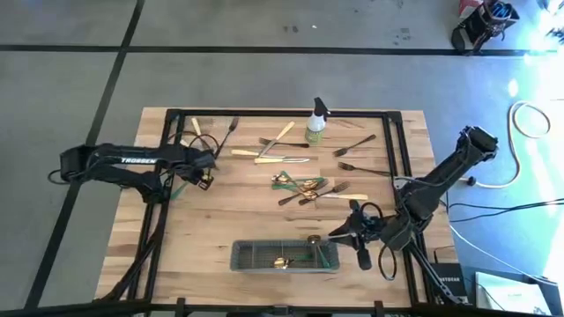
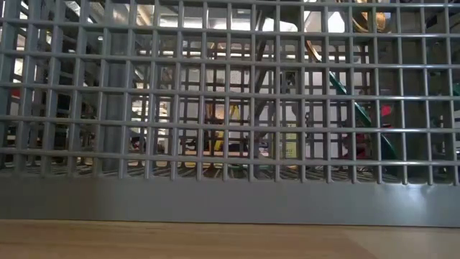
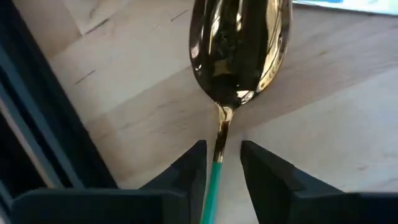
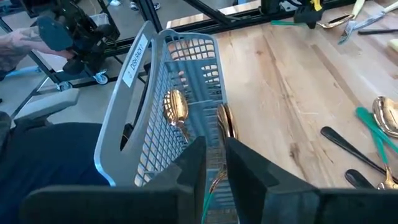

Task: Sort silverware
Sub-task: Put the left green spoon into the gray cutlery rack

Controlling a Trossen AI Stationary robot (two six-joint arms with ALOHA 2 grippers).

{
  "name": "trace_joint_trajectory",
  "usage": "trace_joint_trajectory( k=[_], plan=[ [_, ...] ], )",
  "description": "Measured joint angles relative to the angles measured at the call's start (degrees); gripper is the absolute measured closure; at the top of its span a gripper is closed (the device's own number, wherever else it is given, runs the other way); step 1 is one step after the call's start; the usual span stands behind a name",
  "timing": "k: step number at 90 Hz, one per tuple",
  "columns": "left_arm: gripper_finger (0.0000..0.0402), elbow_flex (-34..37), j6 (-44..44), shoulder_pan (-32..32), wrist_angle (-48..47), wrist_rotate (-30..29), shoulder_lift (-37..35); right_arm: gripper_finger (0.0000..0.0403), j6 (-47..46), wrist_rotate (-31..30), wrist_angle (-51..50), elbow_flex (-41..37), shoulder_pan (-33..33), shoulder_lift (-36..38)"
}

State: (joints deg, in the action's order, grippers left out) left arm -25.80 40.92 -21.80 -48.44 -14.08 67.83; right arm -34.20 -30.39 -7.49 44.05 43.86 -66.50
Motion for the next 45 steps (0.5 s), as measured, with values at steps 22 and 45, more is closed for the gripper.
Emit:
trace_joint_trajectory(
  k=[22,45],
  plan=[
    [0.0374,0.1,-1.7,1.1,0.8,2.5,0.1,0.0356,0.0,0.0,0.0,0.0,0.0,0.0],
    [0.04,-0.2,-2.1,3.8,2.0,4.0,-0.1,0.0356,0.1,-2.8,0.1,0.0,0.0,0.0]
  ],
)
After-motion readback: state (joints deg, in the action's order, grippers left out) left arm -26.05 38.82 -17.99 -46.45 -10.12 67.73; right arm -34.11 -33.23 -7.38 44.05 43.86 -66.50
